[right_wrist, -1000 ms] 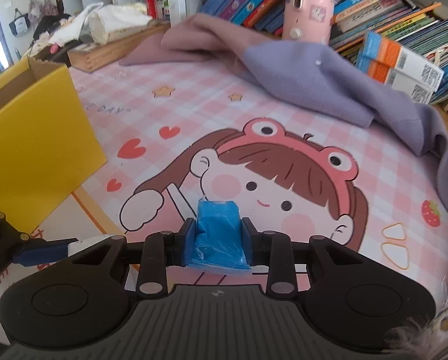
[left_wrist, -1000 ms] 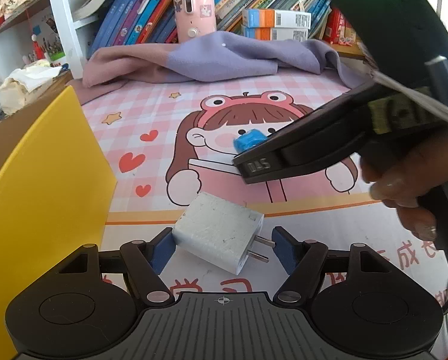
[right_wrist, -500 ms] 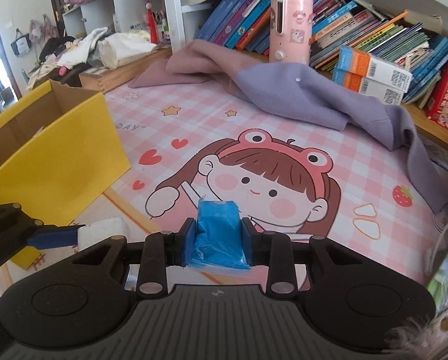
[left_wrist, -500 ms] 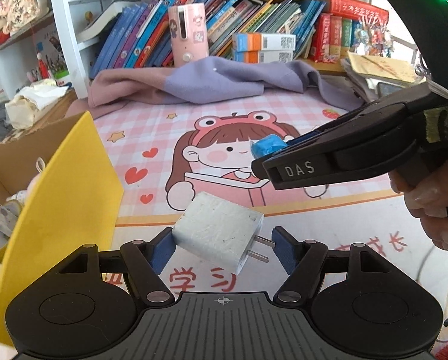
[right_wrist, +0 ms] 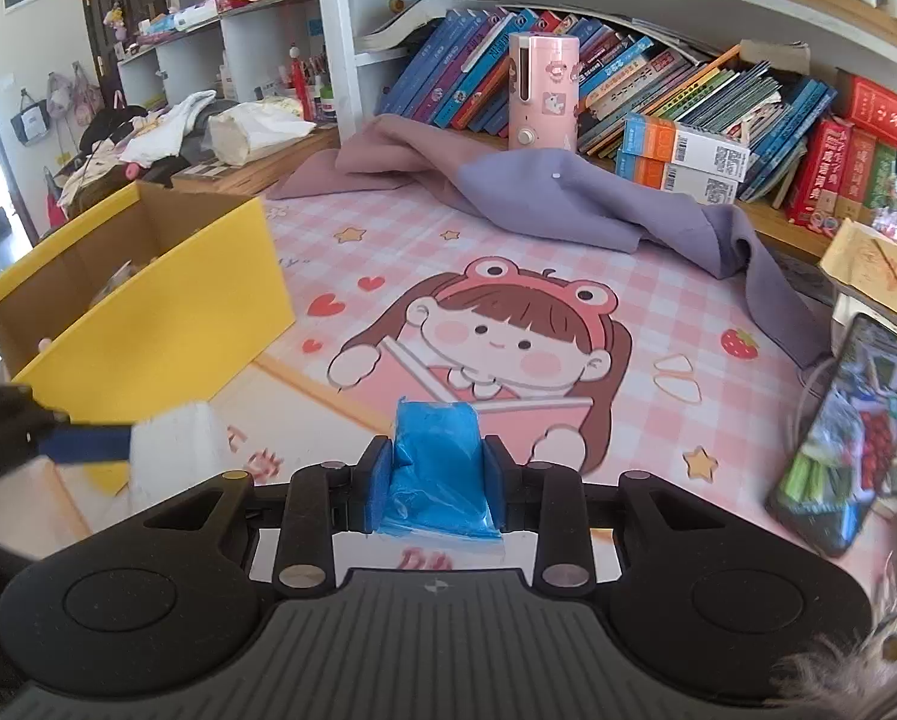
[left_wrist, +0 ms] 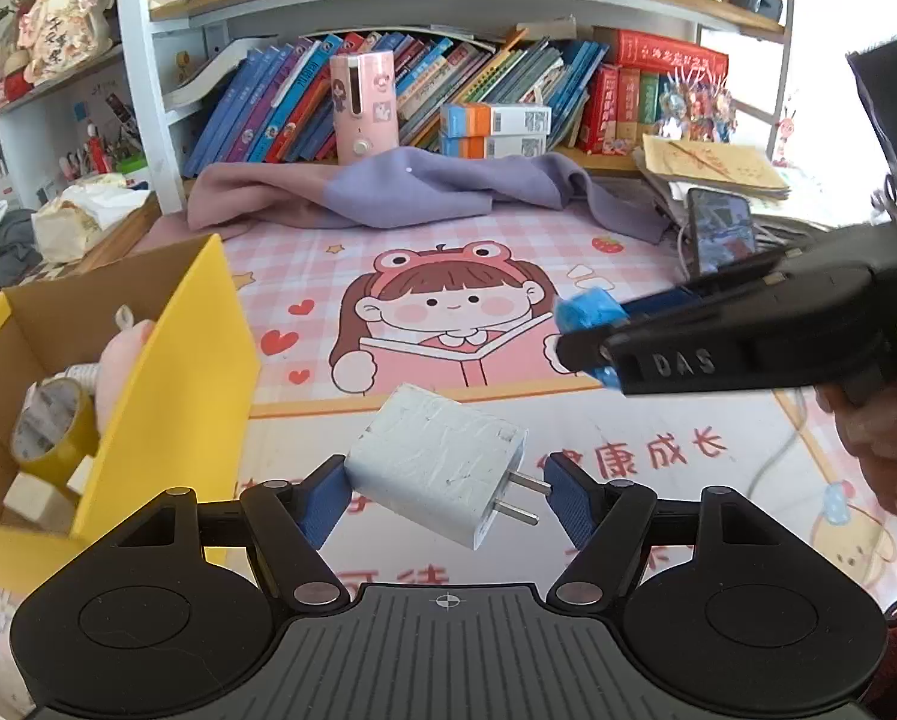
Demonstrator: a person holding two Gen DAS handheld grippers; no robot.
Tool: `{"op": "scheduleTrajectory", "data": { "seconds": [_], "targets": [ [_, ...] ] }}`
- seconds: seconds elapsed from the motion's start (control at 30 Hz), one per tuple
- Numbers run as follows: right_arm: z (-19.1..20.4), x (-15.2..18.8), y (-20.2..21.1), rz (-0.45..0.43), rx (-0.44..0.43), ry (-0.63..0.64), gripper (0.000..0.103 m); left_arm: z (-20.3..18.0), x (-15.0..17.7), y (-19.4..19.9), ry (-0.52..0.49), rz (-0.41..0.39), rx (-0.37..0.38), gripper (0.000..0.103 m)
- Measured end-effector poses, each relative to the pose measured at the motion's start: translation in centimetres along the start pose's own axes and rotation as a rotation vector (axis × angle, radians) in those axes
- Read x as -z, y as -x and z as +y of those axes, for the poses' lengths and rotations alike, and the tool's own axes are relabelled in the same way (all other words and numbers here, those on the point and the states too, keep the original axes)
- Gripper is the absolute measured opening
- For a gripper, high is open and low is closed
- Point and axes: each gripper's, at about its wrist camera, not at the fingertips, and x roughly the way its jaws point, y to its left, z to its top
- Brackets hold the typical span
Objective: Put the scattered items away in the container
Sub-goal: 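Lift the charger plug and blue bag and carry them toward the yellow box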
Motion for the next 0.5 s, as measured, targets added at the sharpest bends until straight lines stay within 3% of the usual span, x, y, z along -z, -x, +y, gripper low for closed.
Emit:
{"op": "scheduleTrajectory", "data": {
  "seconds": [0.5],
  "targets": [
    [6.1,4.3,6.4,-0.03,0.115,-0.019,0.03,2.3,3.7,6.7,-0.05,-0.064,0.086,0.071]
  ]
}}
